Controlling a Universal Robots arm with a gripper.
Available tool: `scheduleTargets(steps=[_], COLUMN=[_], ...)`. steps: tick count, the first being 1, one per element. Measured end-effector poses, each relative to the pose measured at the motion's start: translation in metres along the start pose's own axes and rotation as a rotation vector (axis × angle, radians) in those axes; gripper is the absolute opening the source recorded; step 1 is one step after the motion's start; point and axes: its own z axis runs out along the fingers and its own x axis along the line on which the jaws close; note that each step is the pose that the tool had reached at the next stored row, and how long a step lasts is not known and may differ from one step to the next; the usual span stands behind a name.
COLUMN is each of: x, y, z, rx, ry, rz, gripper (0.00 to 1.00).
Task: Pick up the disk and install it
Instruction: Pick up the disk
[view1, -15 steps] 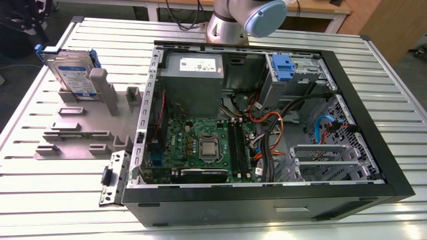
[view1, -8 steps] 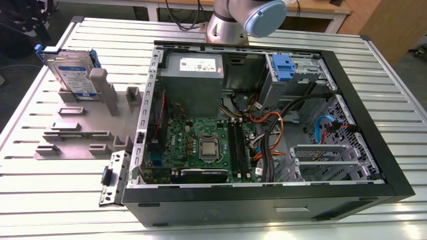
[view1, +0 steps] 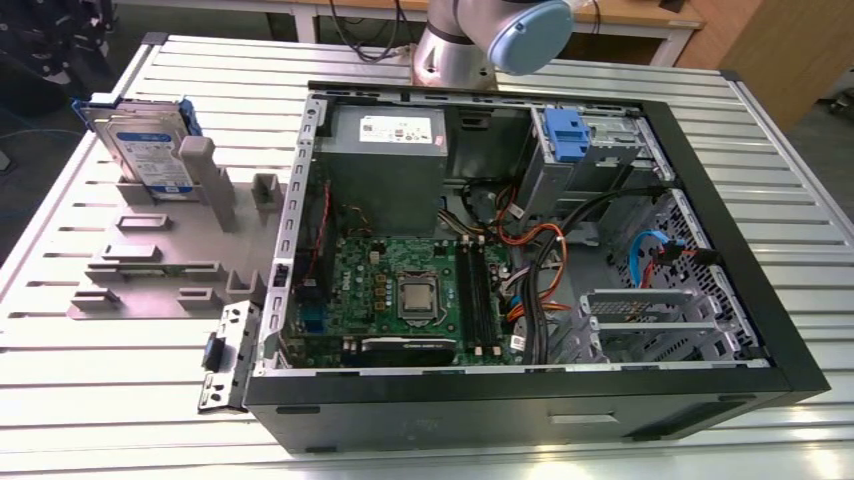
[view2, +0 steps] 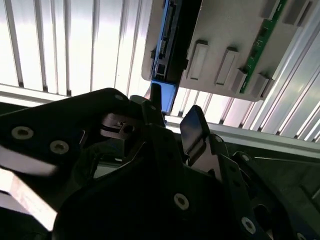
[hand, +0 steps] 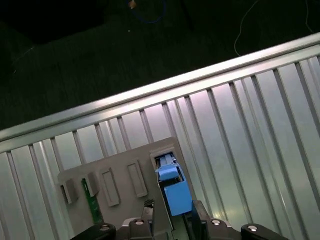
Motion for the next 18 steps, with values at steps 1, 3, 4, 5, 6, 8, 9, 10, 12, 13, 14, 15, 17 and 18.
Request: scheduleTargets(steps=[1,3,4,5,6,8,9,10,12,13,14,15,17,18], x=[0.0000,0.0001,0.0002,0.0002,0.0003,0.0004,0.0004,0.0004,0.0004,0.0004,0.0004,0.0004,0.0006,0.0008], y=[0.0000,0.0003,0.0004,0.0006,0.0009,0.0011,0.0011,0.0011,0.0011,0.0011,0.0011,0.0011,0.0019,0.0027], z=[0.0007,0.0035,0.0038,0.0041,0.0045,0.0058,0.0066,0.0074,0.0091,0.0099,0.0106,0.0114,0.0129,0.0138], rx=[0.0009,0.0032,0.0031,0.0031,0.0032,0.0033,0.0032,0.0030,0.0029,0.0029,0.0029,0.0031,0.0045,0.0057], ry=[0.0000,0.0005,0.0006,0.0006,0.0006,0.0008,0.0011,0.0015,0.0020,0.0022,0.0024,0.0024,0.0022,0.0019], rz=[-0.017,-0.089,-0.095,-0.099,-0.105,-0.127,-0.141,-0.158,-0.193,-0.207,-0.220,-0.229,-0.237,-0.238], gripper=[0.42,0.49,0.56,0.56,0.56,0.57,0.57,0.57,0.63,0.63,0.63,0.63,0.63,0.63])
